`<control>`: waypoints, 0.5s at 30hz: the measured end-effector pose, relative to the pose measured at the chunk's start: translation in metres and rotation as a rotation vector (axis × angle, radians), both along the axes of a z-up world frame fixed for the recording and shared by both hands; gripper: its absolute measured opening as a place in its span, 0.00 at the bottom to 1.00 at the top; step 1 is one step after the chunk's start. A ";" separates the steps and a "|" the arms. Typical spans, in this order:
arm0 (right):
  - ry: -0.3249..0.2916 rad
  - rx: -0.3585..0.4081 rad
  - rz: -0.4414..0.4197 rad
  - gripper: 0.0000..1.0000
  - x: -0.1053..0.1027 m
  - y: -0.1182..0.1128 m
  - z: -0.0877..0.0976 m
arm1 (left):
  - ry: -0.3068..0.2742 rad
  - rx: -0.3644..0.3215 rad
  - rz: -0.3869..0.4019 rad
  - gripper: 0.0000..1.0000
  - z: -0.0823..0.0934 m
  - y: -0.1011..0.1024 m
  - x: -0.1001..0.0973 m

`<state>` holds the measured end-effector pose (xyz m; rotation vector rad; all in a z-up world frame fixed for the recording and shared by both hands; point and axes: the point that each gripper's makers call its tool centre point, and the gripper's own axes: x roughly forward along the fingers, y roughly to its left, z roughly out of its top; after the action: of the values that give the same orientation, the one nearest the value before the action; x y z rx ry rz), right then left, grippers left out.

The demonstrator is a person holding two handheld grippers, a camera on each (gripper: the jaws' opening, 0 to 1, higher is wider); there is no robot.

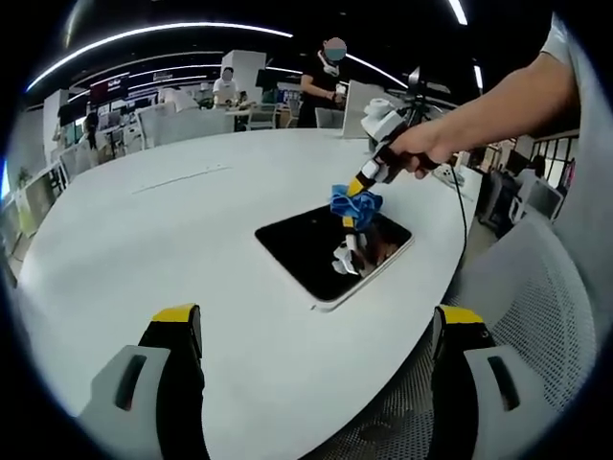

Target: Wipe the mirror surface with the cleaning cloth until all visible marks leave the cleaned area.

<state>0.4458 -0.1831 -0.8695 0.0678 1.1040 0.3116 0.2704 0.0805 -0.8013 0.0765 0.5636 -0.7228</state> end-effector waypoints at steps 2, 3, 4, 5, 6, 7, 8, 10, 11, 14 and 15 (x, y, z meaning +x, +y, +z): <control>-0.001 0.002 0.002 0.00 0.000 0.000 0.000 | 0.004 0.001 -0.001 0.99 -0.001 0.000 0.000; -0.001 0.003 0.003 0.00 0.000 0.000 0.000 | 0.004 0.003 -0.003 0.99 -0.001 0.000 -0.001; -0.001 0.005 0.003 0.00 0.000 0.000 0.001 | -0.003 0.007 -0.010 0.99 -0.001 -0.001 -0.001; 0.001 0.012 -0.002 0.00 0.000 0.000 0.002 | -0.006 0.009 -0.011 0.99 -0.001 -0.001 -0.001; 0.001 0.018 -0.004 0.00 -0.001 -0.001 0.003 | -0.005 0.010 -0.011 0.99 -0.001 0.000 -0.001; -0.003 0.031 -0.010 0.00 -0.001 0.000 0.005 | -0.004 0.011 -0.009 0.99 0.000 0.000 -0.001; -0.005 0.038 -0.012 0.00 -0.002 -0.001 0.007 | -0.007 0.013 -0.011 0.99 0.000 0.000 -0.001; -0.016 0.061 -0.016 0.00 -0.003 0.000 0.012 | -0.016 0.021 -0.015 0.99 0.000 0.000 -0.001; -0.024 0.071 -0.015 0.00 -0.005 -0.001 0.016 | -0.016 0.027 -0.025 0.99 -0.001 0.000 -0.001; -0.034 0.082 -0.016 0.00 -0.011 -0.005 0.025 | -0.012 0.038 -0.028 0.99 -0.001 0.002 -0.002; -0.035 0.088 -0.018 0.00 -0.013 -0.006 0.027 | -0.016 0.038 -0.022 0.99 0.000 0.002 -0.001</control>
<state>0.4331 -0.1889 -0.8428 0.1499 1.0545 0.3439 0.2690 0.0829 -0.8008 0.1237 0.5617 -0.7320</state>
